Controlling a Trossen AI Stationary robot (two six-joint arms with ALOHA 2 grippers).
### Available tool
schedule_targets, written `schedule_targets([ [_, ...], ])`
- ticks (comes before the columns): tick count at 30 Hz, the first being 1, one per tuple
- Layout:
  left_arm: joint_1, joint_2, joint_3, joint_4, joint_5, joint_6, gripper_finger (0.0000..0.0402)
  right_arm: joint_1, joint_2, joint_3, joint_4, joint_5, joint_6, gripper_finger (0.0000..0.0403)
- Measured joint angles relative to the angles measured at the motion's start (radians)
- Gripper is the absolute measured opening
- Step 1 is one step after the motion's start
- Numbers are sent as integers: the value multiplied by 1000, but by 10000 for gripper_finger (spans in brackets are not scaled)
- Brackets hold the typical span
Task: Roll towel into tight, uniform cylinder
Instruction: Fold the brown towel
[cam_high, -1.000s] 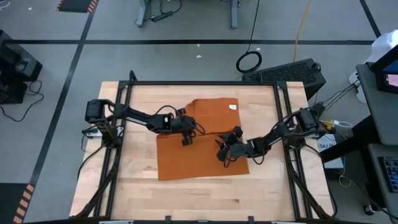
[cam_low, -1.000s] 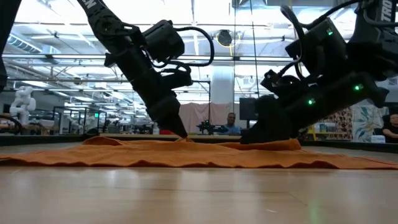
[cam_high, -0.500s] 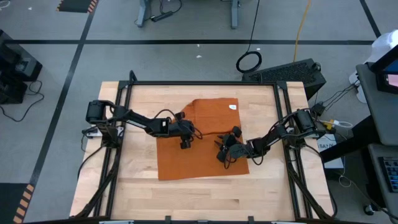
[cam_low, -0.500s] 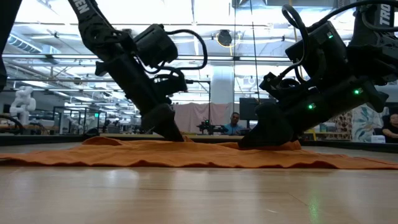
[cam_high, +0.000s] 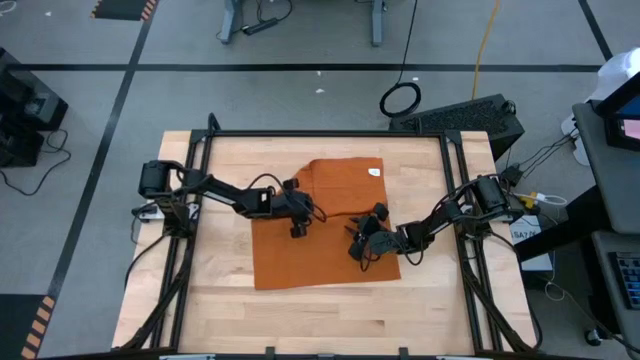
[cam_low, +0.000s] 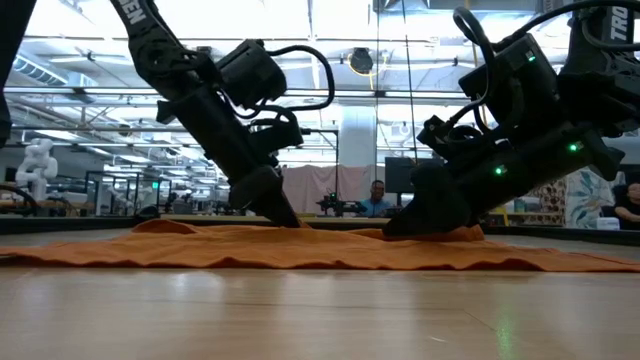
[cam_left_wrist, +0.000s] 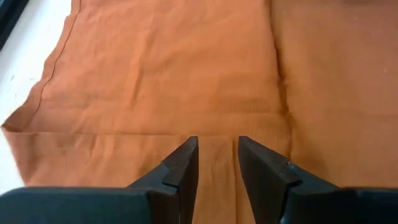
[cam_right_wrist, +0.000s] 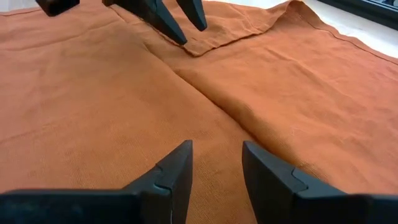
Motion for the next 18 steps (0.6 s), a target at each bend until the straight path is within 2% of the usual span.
schedule_targets([
  [11, -6, 44, 0, 56, 0, -4, 114, 0, 0, 0, -2, 0, 11, 130],
  [14, -6, 44, 0, 55, -2, -1, 94, 0, 0, 0, -9, -4, 13, 130],
  [18, -6, 44, 0, 55, -5, -1, 44, 0, 0, 0, -15, -4, 14, 130],
])
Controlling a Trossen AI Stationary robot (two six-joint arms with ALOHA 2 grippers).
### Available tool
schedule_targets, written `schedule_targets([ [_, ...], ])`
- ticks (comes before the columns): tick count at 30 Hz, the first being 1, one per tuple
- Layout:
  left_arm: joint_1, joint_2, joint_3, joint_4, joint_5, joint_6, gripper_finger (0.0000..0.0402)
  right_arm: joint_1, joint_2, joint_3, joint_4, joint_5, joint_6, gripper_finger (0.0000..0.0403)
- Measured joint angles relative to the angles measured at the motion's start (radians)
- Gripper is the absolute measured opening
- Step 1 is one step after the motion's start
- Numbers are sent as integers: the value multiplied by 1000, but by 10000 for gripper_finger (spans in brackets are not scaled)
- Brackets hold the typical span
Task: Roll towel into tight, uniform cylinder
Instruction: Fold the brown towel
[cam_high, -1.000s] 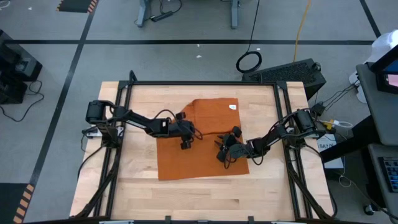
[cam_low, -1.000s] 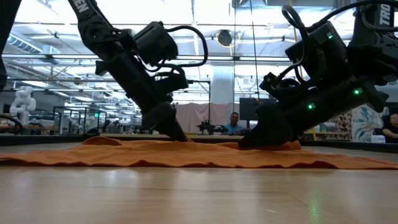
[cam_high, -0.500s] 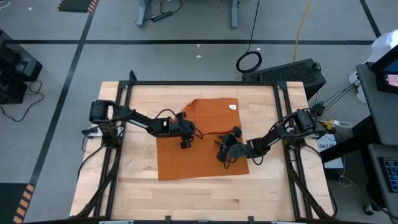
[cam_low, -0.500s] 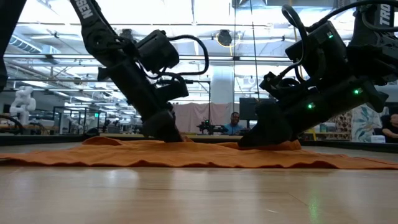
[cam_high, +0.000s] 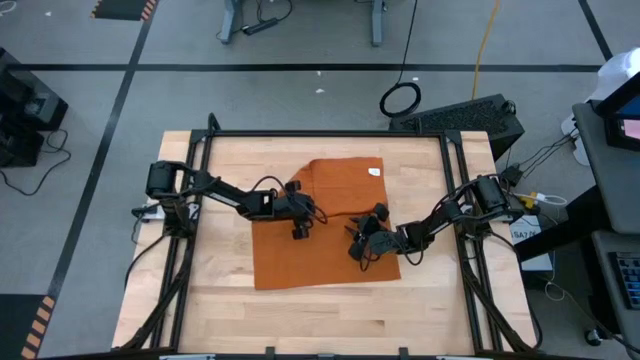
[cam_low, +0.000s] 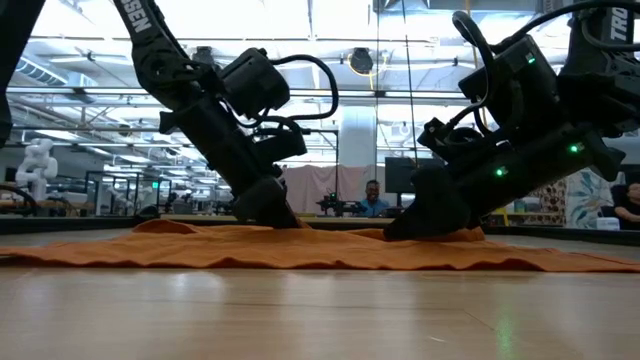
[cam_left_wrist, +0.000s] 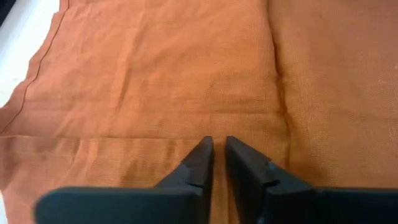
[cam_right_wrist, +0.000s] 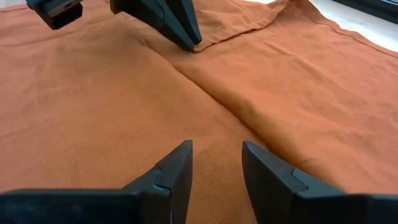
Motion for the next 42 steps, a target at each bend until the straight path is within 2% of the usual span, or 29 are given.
schedule_targets([
  [4, 0, 0, 0, -11, 0, -5, 6, 0, 0, 0, 0, 0, -5, 130],
  [11, -3, -17, 0, -54, -45, -24, 6, 0, 0, 0, 2, -1, -8, 130],
  [19, -5, -80, 0, -98, -60, -26, 4, 0, 0, 1, 67, -80, -40, 130],
  [23, -5, -107, 0, -137, -99, -26, 4, -3, 0, 19, 76, -72, -67, 130],
  [28, -5, -141, 0, -187, -117, -26, 4, -46, 0, 91, 75, -70, -171, 130],
  [33, -5, -172, 0, -235, -134, -26, 4, -116, 0, 194, 35, -86, -354, 133],
  [36, -5, -178, 0, -250, -136, -26, 4, -177, 0, 223, 22, -203, -451, 147],
  [39, -5, -178, 0, -261, -129, -27, 4, -239, 0, 232, 22, -346, -483, 163],
  [42, -4, -177, 0, -270, -104, -42, 8, -271, 0, 231, 6, -416, -508, 175],
])
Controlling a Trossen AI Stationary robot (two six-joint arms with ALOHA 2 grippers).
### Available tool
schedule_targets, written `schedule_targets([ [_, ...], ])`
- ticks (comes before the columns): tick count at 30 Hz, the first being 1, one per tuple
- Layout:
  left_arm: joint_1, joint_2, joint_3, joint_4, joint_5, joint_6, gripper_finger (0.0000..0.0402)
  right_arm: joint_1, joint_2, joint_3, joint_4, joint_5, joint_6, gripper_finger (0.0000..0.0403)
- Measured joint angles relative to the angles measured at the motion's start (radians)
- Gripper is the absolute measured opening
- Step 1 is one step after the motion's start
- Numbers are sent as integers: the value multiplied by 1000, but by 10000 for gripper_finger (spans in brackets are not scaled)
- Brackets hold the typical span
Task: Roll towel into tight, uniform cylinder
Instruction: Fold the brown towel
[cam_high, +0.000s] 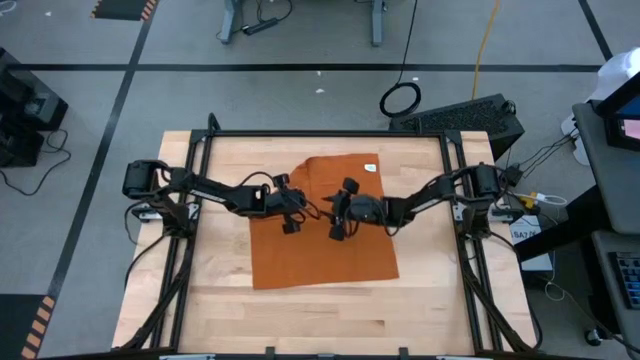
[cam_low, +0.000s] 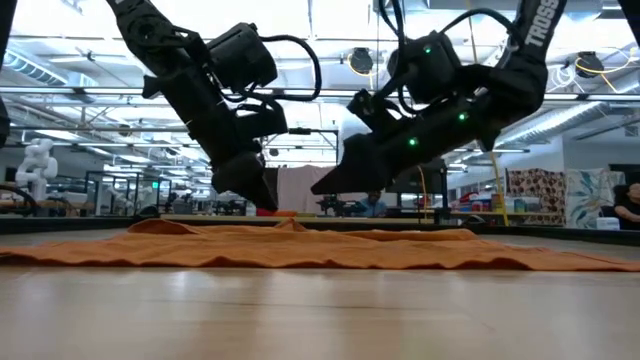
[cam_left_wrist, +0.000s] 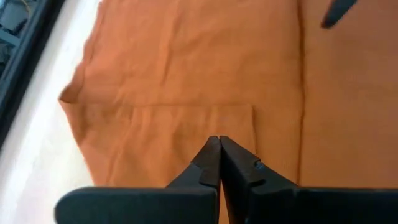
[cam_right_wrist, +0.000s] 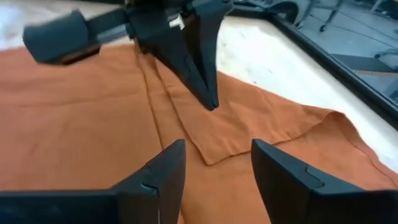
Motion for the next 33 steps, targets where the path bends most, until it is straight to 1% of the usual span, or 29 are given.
schedule_targets([
  [2, 6, 7, 0, 42, 10, -10, 18, -3, 0, 0, -17, -1, -16, 180],
  [6, 9, 43, 1, 145, 92, -12, 51, -7, 0, 0, -74, -3, 8, 178],
  [10, 10, 101, 1, 153, 88, -29, 92, -6, 0, -4, -133, -18, 80, 172],
  [13, 10, 122, 1, 158, 62, -37, 115, 15, 0, -18, -110, -63, 142, 168],
  [16, 8, 127, 0, 175, 58, -38, 124, 55, 25, -32, -14, -82, 173, 164],
  [22, 8, 127, 0, 154, 58, -39, 124, 139, 147, -32, 230, -74, 196, 159],
  [26, 9, 127, 0, 139, 58, -37, 120, 167, 222, -24, 343, 1, 207, 159],
  [29, 9, 130, 0, 139, 58, -29, 94, 168, 263, -21, 362, 23, 227, 159],
  [33, 9, 147, 0, 147, 54, -33, 37, 168, 303, -16, 371, 29, 268, 159],
])
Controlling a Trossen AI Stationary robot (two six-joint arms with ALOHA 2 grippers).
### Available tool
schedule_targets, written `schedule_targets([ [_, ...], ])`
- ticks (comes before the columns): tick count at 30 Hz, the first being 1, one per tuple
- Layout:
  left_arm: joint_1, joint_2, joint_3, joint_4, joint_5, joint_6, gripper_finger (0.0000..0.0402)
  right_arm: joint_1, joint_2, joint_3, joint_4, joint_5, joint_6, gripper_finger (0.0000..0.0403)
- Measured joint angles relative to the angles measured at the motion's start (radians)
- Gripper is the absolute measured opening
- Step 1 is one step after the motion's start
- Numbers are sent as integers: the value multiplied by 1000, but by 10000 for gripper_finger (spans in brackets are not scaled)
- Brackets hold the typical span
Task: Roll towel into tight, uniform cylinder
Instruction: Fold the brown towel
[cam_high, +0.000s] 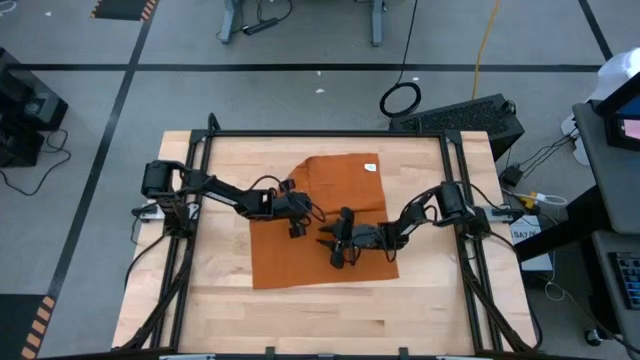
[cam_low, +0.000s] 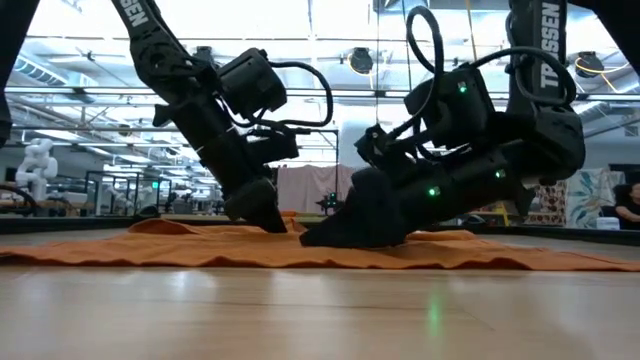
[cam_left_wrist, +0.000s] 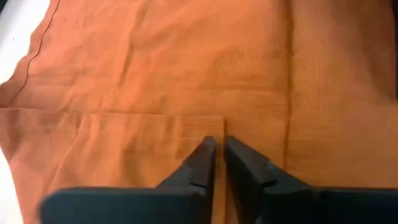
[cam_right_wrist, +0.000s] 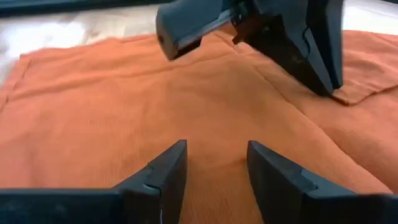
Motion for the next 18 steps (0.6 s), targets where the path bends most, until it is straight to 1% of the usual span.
schedule_targets([
  [2, 0, 3, 0, 0, -42, -30, 15, 0, 10, 4, 11, 2, 4, 159],
  [3, 0, -1, 0, -6, -60, -51, 10, 0, 13, 4, 12, 2, 7, 159],
  [6, -3, -39, -1, -38, -68, -85, 16, 0, 14, 4, 9, 3, 11, 159],
  [8, -9, -57, 1, -65, -51, -101, 34, -1, 14, 4, 10, 4, 9, 159],
  [11, -17, -64, -1, -99, -25, -103, 72, -3, 15, 4, 8, 7, 5, 159],
  [14, -21, -56, -1, -98, -47, -80, 108, -3, 15, 4, -1, 8, 3, 159],
  [16, -20, -43, -1, -90, -48, -56, 125, -3, 15, 4, -5, 7, 3, 159],
  [18, -19, -32, -1, -50, -49, -28, 132, -3, 15, 4, -12, 7, 1, 160],
])
